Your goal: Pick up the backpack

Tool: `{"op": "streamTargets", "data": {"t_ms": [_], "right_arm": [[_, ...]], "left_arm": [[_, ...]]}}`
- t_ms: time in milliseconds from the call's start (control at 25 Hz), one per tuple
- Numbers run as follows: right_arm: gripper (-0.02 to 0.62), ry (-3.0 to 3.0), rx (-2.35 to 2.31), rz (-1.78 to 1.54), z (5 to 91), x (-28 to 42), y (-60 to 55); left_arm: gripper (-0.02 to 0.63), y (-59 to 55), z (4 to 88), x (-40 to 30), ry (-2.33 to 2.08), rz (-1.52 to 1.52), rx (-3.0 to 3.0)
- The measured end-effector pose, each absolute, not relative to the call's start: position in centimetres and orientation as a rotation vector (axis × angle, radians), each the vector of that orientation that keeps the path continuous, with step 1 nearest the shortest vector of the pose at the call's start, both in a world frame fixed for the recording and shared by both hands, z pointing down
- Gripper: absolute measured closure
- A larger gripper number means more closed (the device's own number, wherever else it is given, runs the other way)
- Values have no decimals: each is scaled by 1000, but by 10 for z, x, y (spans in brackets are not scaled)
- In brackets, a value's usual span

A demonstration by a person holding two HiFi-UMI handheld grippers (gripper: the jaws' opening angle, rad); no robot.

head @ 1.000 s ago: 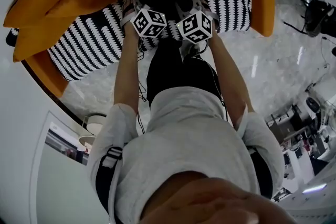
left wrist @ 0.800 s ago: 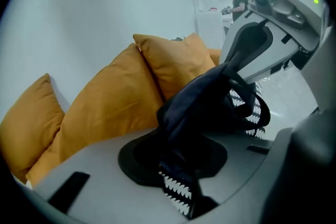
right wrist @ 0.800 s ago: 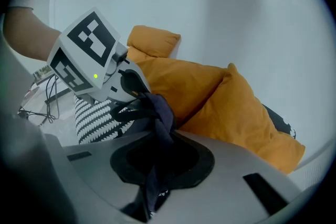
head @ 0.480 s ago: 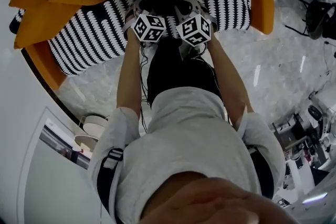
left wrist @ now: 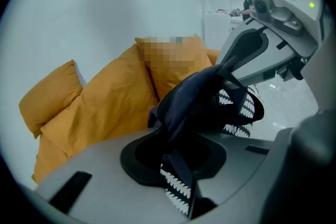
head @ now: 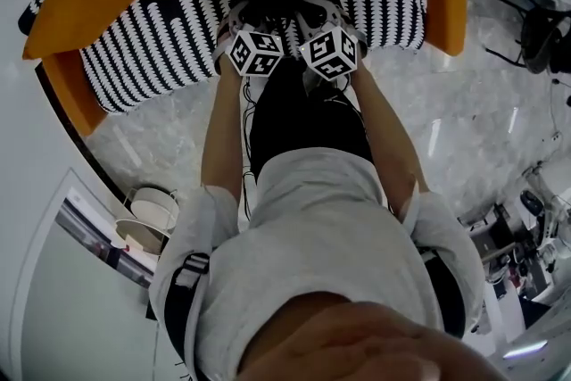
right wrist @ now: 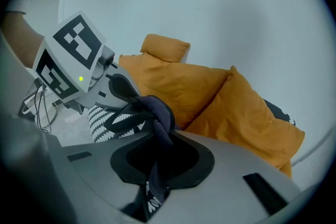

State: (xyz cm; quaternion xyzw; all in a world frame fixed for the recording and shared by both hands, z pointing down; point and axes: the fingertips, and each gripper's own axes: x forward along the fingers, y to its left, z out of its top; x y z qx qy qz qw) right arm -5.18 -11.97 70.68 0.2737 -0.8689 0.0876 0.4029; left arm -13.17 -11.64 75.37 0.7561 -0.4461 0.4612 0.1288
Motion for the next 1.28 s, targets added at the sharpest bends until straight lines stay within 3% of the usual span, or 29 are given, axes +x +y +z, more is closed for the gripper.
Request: {"op": "streamTargets", "data": {"t_ms": [920,1280], "right_arm": [[523,-2213,610,350,693,-77,-34],[525,-2247,700,397,665,-29,-22]], "left_arm": [[546,-23,738,-157,-1319,1202,2040],[546,-10,703,-111,-1404,1062,1962]]}}
